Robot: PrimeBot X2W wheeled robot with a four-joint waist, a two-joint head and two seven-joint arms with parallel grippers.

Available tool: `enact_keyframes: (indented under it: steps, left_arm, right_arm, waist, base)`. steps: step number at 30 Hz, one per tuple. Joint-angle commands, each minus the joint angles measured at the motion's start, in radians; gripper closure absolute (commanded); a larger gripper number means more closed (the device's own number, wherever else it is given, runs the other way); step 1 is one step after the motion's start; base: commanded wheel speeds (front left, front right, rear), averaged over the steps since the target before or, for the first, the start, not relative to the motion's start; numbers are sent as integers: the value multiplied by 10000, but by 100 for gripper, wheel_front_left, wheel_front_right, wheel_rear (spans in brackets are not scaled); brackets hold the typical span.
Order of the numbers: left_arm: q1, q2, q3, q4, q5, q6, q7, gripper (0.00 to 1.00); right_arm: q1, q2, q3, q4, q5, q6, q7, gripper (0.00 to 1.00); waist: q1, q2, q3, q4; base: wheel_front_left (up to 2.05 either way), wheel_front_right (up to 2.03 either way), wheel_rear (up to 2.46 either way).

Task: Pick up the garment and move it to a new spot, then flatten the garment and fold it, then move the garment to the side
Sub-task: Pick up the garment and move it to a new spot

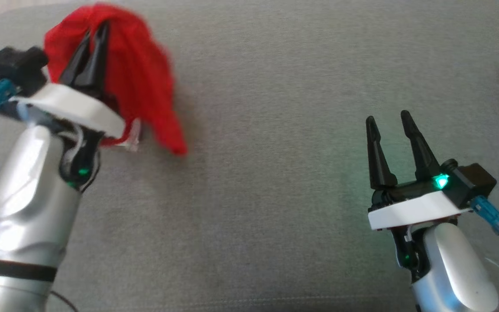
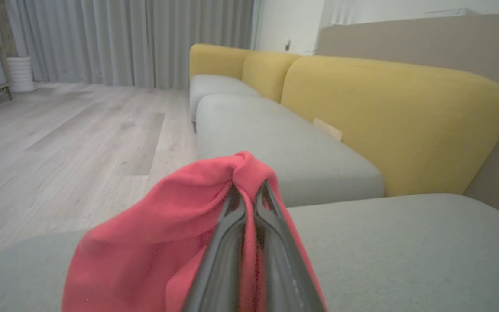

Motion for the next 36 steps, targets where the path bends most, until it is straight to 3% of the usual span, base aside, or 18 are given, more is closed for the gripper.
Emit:
enact_keyframes:
  steps: [1,8,14,21,28,29,30,36]
  left_arm:
    - [-352,202,251,-788,158,102,-147,100]
    - [-539,-243,-244,-2386,512,322,-14,100]
    - [-952,-629,-768,-2910,742,397,402,100]
    - [-1701,-1102,-1323,-2719,985,351,799,100]
    - [-3231,-1916,-1462,-1247,980,341,906,100]
    - [-3481,-2004,-1458,-929,994,355,862,22]
    - [-3717,-2080,-1466,-601,1016,359,803,0]
    - [-4757,-2303,-1268,993,1122,519,140,0]
  right_arm:
    - [-144,1,273,-242,119,-9,-166,0]
    - [-278,1,436,-80,376,-9,-263,0]
    - [-395,1,670,27,672,-9,-303,0]
    - [-546,1,886,-155,1027,-9,-311,0]
    - [-685,1,1207,-277,1376,-9,-312,0]
    - [-717,1,1242,-291,1420,-9,-312,0]
    - [-750,1,1269,-305,1463,-9,-312,0]
    - [-848,1,1253,-364,1589,-9,-313,0]
  waist:
    - [0,0,-47,-284]
    - [0,0,27,-1059]
    - [0,0,126,-1822]
    - [0,0,351,-2636]
    - [0,0,667,-3405]
    - [0,0,715,-3486]
    - [0,0,759,-3558]
    - [0,0,904,-3667]
  base:
    - [0,0,0]
    - [0,0,0]
    - [0,0,0]
    - [0,0,0]
    - [0,0,0]
    - [0,0,0]
    - [0,0,0]
    - [0,0,0]
